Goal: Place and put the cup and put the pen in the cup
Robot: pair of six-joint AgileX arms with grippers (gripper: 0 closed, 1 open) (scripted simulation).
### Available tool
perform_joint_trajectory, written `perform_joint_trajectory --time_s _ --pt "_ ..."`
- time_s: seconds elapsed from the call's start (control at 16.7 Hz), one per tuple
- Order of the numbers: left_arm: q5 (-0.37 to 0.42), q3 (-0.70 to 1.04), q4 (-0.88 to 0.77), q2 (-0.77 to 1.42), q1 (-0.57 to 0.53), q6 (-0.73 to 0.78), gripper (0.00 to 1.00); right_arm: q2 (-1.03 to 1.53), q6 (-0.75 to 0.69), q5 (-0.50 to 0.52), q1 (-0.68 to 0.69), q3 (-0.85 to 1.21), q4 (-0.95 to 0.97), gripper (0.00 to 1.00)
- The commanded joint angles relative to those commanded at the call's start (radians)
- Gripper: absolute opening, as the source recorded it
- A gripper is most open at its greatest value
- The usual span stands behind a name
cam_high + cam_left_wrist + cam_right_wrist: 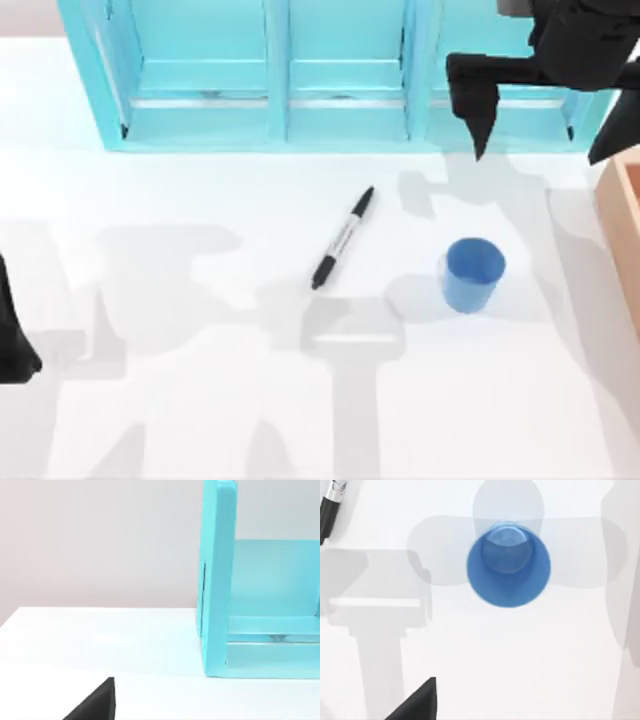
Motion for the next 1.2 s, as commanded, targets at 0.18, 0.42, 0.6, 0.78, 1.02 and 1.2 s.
perform_joint_trajectory --time_s 0.18,0.42,0.6,0.78,1.02,1.2 --pt "0.0 0.0 0.0 0.0 0.0 0.0 1.0 0.004 0.003 0.0 0.004 -0.001 0.004 1.0" --pt "0.0 0.0 0.0 0.0 0.0 0.0 1.0 0.079 0.115 -0.014 0.037 0.017 0.075 1.0" --pt "0.0 0.0 0.0 0.0 0.0 0.0 1.0 0.173 0.288 -0.031 0.081 0.035 0.179 1.0" --pt "0.0 0.0 0.0 0.0 0.0 0.0 1.0 0.27 0.478 -0.048 0.129 0.049 0.294 1.0" --pt "0.0 0.0 0.0 0.0 0.0 0.0 1.0 0.355 0.627 -0.067 0.173 0.056 0.407 1.0" --pt "0.0 0.0 0.0 0.0 0.0 0.0 1.0 0.362 0.64 -0.069 0.177 0.056 0.419 1.0"
